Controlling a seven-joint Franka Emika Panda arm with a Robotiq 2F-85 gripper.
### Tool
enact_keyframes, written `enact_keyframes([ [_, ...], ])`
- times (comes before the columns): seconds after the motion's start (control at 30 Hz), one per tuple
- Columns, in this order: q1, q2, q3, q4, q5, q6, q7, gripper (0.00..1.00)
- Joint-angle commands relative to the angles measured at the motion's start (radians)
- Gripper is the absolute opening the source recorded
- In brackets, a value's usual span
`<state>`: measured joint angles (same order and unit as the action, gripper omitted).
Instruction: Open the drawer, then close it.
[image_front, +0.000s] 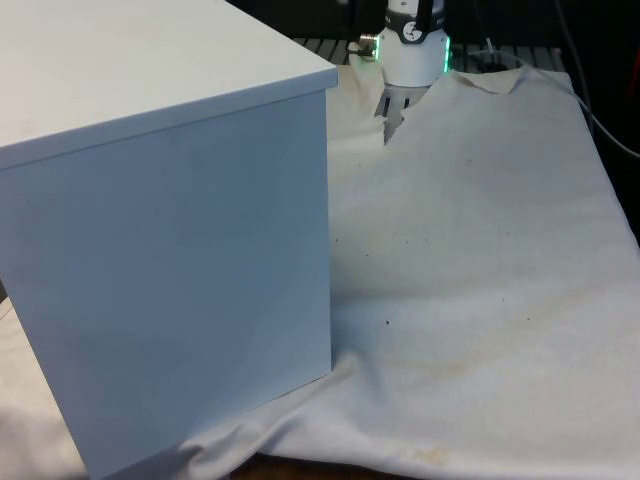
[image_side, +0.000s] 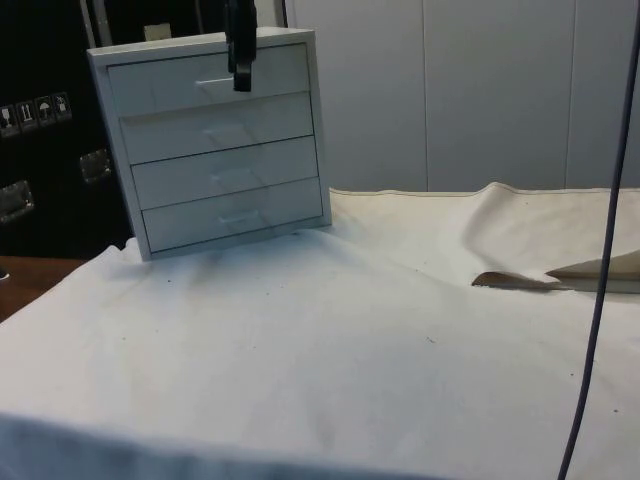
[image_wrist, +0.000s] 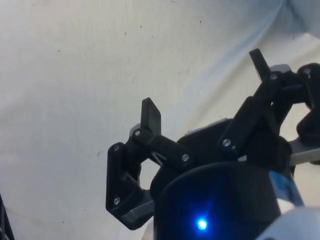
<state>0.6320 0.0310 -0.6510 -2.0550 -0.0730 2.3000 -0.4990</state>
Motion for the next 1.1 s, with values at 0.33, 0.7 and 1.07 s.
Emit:
enact_keyframes([
  [0.33, -0.001, 0.012, -0.01, -0.019, -0.026, 0.084, -0.054, 1.0],
  [0.7, -0.001, 0.039, -0.015, -0.018, -0.035, 0.132, -0.079, 1.0],
  [1.07, -0.001, 0.065, -0.029, -0.013, -0.083, 0.177, -0.109, 1.0],
])
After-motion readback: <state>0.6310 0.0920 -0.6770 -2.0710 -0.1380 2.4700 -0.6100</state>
